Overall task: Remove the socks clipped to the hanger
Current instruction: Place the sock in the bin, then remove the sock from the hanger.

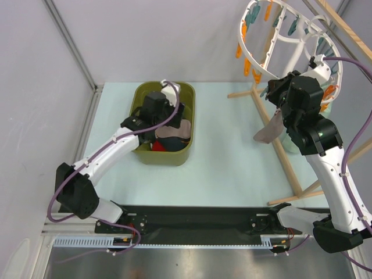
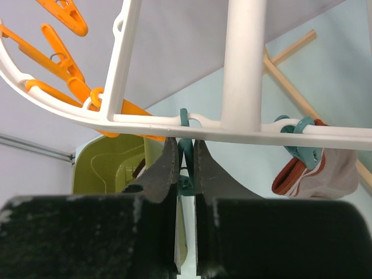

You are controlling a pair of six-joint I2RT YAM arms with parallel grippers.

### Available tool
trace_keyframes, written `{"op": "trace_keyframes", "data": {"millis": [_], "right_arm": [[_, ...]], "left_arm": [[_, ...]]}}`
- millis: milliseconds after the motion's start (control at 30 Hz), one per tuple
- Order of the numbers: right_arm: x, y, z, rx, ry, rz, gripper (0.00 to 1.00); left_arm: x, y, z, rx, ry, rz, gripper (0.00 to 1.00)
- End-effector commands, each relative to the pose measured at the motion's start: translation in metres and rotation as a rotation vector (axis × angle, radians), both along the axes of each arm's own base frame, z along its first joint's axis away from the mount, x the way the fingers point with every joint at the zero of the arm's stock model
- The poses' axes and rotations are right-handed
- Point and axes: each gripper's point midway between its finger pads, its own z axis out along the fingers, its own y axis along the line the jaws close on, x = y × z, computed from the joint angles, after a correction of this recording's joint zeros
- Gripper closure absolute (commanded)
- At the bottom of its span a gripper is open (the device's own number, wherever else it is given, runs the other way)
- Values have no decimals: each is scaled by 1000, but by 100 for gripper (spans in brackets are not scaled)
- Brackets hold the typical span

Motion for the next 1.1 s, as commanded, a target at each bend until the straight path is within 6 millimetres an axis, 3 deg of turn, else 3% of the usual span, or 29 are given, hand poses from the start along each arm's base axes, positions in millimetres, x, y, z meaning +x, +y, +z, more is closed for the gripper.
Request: {"op": "trace_keyframes", "data": {"millis": [0, 100, 133, 167, 233, 300, 367, 400, 467, 500, 533, 567, 600, 667, 767, 833, 900, 1067], "right_arm": [[-1, 4, 22, 22, -58, 31, 100], [-1, 11, 20, 38, -53, 62, 100], [-2, 13, 23, 46, -58, 75, 100], [-2, 14, 23, 51, -60, 82, 100], [-4, 19, 26, 69, -66, 110, 100], [-6, 21, 30, 87, -74, 126, 100], [-8, 25, 32, 102, -81, 146, 100], [-9, 26, 33, 109, -84, 150, 100], [-9, 29, 34, 114, -85, 165, 100], [-9, 29, 32, 115, -82, 168, 100], [-10, 31, 33, 118, -82, 177, 100], [-11, 31, 34, 121, -85, 182, 100], [-10, 33, 30, 122, -80, 187, 100], [-12, 34, 31, 122, -85, 203, 100], [-15, 33, 30, 112, -83, 207, 100], [-18, 30, 31, 115, -89, 206, 100], [-20, 30, 33, 125, -99, 213, 100], [-19, 30, 28, 138, -96, 218, 100]], "left_arm": [[-19, -41, 60, -60, -149, -237, 17], [-42, -67, 98, -205, -219, -390, 19], [-46, -80, 119, -264, -298, -435, 18], [-58, -89, 113, -297, -288, -489, 18], [-69, -110, 139, -385, -398, -542, 19], [-75, -131, 127, -413, -402, -586, 19], [-87, -158, 134, -468, -452, -648, 20], [-87, -172, 123, -476, -437, -664, 20], [-98, -197, 134, -543, -490, -712, 20], [-97, -205, 136, -561, -504, -706, 19], [-96, -225, 121, -568, -490, -716, 18], [-94, -235, 130, -590, -505, -717, 15], [-98, -251, 124, -596, -490, -766, 15], [-86, -280, 109, -597, -448, -794, 17], [-82, -303, 100, -644, -428, -831, 17], [-83, -312, 111, -702, -463, -841, 17], [-82, -324, 101, -701, -452, -846, 16], [-81, -345, 117, -719, -509, -841, 15]]}}
